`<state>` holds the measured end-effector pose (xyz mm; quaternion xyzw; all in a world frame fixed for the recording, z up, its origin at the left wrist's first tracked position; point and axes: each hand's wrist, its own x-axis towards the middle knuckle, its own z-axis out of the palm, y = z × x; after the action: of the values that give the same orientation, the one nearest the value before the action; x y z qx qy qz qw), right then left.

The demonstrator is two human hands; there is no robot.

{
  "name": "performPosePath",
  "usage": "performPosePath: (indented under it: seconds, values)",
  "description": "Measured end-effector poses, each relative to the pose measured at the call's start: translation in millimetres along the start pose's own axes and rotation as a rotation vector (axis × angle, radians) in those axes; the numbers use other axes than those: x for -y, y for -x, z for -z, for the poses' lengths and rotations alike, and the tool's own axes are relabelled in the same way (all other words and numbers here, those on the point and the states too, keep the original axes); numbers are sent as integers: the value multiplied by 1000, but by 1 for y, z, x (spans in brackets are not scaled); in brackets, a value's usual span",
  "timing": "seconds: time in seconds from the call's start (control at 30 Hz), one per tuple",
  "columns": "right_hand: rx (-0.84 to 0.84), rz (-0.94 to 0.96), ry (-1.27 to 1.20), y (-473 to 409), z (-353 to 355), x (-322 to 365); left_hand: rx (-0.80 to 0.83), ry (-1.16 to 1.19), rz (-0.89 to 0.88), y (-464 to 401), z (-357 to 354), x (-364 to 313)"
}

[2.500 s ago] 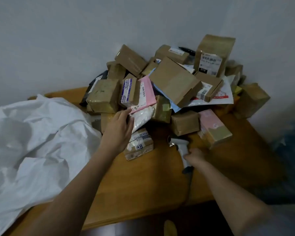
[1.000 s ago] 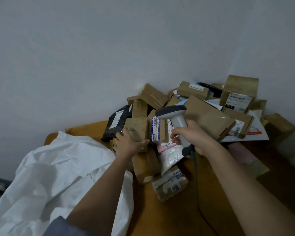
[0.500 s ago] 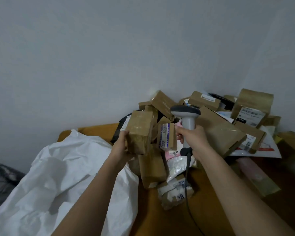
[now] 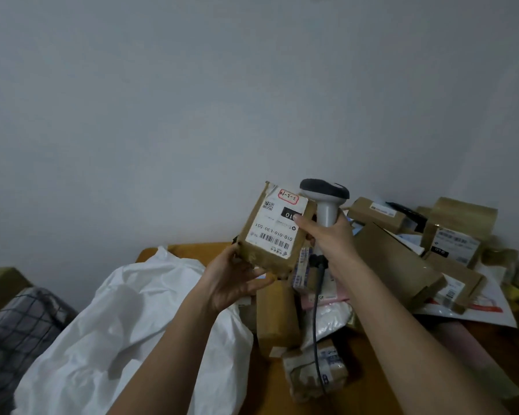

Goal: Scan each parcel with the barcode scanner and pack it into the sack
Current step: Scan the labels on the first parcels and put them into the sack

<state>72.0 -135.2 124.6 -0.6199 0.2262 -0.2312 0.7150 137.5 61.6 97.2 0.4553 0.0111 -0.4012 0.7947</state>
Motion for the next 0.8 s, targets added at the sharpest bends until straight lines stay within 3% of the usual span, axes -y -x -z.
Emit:
performPosePath:
  seconds: [0.1, 0.2, 0.47, 0.8]
  values:
    - [53, 56, 17, -1, 4, 6, -44, -251, -46, 7, -4, -2]
    - [80, 76, 59, -1, 3, 8, 0, -372, -68, 12, -11, -2]
    - [220, 120, 160, -4, 22, 17, -162, -700, -226, 30, 6, -33]
    - [697, -210, 339, 14, 27, -8, -107, -784, -235, 35, -3, -41]
